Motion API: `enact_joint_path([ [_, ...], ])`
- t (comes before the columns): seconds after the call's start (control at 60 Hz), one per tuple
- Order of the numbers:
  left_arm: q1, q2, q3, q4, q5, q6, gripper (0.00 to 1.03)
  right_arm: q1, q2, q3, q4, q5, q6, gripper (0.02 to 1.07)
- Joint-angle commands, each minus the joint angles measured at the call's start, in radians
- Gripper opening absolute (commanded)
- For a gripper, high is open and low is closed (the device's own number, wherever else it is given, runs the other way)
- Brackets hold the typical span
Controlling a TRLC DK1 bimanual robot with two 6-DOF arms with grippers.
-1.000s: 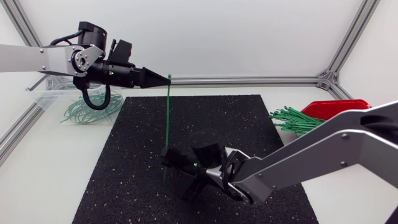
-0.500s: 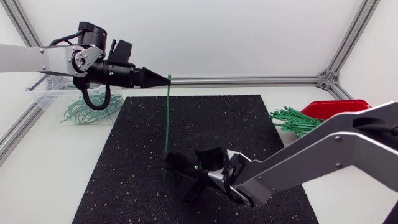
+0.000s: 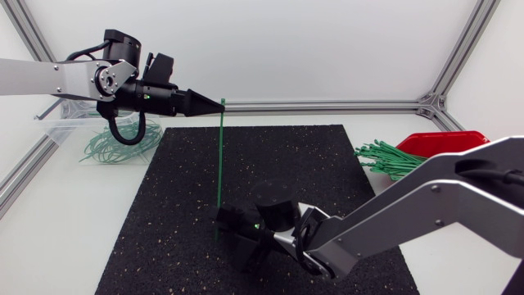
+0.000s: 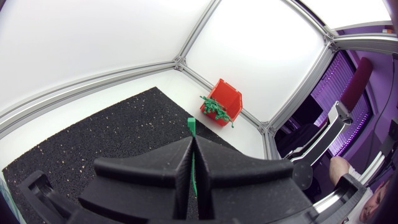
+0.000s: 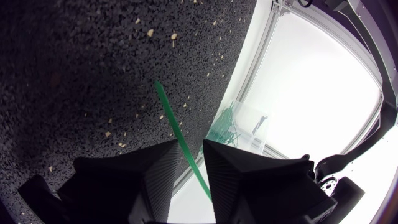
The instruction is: Take a green cable tie from the red box, thread the tail through the head to close it, then place it in the transparent bin on the left.
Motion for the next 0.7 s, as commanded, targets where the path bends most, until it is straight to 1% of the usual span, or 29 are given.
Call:
enact_joint_path([
  [0.0, 0.009, 0.023, 0.029, -0.01, 0.011, 0.003, 0.03, 0.009, 0.027, -0.026, 0.019, -0.004, -0.023, 0.34],
  [0.683, 0.011, 0.025, 0.026, -0.01, 0.011, 0.006, 0.03, 0.013, 0.06, -0.027, 0.098, -0.025, -0.045, 0.31],
])
